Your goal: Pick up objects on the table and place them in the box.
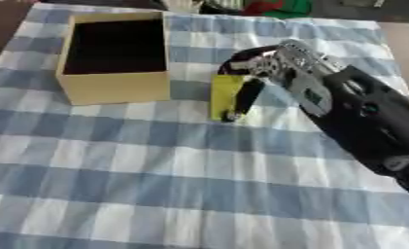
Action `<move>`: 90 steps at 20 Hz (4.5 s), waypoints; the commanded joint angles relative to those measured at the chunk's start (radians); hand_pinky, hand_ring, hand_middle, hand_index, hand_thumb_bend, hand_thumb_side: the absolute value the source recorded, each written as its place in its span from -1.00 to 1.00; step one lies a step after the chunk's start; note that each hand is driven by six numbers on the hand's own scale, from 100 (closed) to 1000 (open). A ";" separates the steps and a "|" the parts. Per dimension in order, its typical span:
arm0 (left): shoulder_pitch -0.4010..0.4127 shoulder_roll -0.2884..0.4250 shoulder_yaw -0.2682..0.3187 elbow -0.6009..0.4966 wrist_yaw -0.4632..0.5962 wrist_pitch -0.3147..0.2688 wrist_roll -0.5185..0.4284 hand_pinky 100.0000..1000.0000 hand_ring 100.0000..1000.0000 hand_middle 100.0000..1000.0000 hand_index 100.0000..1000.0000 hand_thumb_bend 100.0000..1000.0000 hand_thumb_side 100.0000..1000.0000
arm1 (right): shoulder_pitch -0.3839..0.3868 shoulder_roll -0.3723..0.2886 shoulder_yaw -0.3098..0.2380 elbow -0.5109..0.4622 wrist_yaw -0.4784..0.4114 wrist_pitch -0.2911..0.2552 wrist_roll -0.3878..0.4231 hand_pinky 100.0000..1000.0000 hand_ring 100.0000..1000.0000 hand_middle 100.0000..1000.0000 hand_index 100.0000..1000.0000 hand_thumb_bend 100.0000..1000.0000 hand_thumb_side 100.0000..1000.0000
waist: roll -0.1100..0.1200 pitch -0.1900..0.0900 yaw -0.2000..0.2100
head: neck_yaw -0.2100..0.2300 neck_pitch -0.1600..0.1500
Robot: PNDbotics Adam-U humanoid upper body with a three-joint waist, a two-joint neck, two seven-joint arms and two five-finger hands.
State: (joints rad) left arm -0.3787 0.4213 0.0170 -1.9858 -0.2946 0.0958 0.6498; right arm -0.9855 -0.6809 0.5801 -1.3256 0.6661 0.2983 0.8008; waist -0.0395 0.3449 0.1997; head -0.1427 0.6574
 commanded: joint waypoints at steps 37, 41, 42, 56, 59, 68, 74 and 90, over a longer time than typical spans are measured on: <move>-0.017 0.010 0.002 -0.014 -0.006 0.001 0.000 0.88 0.33 -0.07 0.39 -1.00 -0.65 | -0.049 -0.005 -0.036 0.011 0.002 -0.044 0.048 0.94 1.00 0.60 0.86 -0.08 -0.39 | -0.001 -0.031 -0.009 | 0.006 -0.035; -0.016 0.009 0.002 -0.014 -0.007 0.002 0.000 0.88 0.33 -0.07 0.39 -1.00 -0.65 | -0.050 0.002 -0.038 0.029 0.008 -0.049 0.047 0.94 1.00 0.59 0.83 -0.09 -0.40 | -0.001 -0.030 -0.005 | 0.005 -0.036; -0.016 0.009 0.002 -0.014 -0.007 0.002 0.000 0.88 0.33 -0.07 0.39 -1.00 -0.65 | -0.051 0.003 -0.038 0.032 0.009 -0.051 0.045 0.94 1.00 0.57 0.82 -0.11 -0.41 | -0.001 -0.029 -0.004 | 0.004 -0.036; -0.012 0.010 0.003 -0.014 -0.005 0.005 -0.001 0.88 0.33 -0.07 0.39 -1.00 -0.64 | -0.055 -0.002 -0.041 0.010 -0.020 -0.004 0.013 0.91 1.00 0.34 0.56 -0.81 -0.78 | -0.001 -0.029 -0.004 | 0.005 -0.028; -0.013 0.011 0.003 -0.014 -0.006 0.006 -0.002 0.88 0.33 -0.07 0.39 -1.00 -0.64 | -0.057 -0.011 -0.045 -0.005 -0.027 -0.001 0.018 0.90 1.00 0.33 0.56 -0.87 -0.87 | -0.002 -0.030 -0.005 | 0.006 -0.026; -0.015 0.012 0.002 -0.014 -0.007 0.006 -0.004 0.88 0.34 -0.06 0.39 -1.00 -0.65 | -0.083 -0.031 -0.097 -0.092 -0.069 0.040 -0.001 0.89 0.96 0.23 0.49 -1.00 -1.00 | -0.002 -0.039 -0.004 | 0.005 -0.013; -0.014 0.015 0.001 -0.014 -0.007 0.007 -0.007 0.88 0.34 -0.06 0.39 -1.00 -0.65 | -0.155 0.009 -0.111 -0.094 -0.070 0.062 -0.015 0.89 0.94 0.20 0.48 -1.00 -1.00 | -0.002 -0.050 0.001 | -0.018 0.001; -0.040 0.004 -0.016 -0.014 -0.001 -0.001 -0.024 0.88 0.34 -0.06 0.39 -1.00 -0.65 | -0.365 0.326 -0.200 0.226 0.078 0.031 -0.113 0.89 0.93 0.19 0.50 -1.00 -1.00 | -0.012 -0.049 0.049 | -0.083 -0.013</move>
State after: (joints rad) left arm -0.4032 0.4160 -0.0003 -1.9858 -0.2984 0.0969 0.6287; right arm -1.3224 -0.3622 0.3995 -1.1136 0.7278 0.3334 0.6998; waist -0.0584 0.3135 0.2499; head -0.2188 0.6557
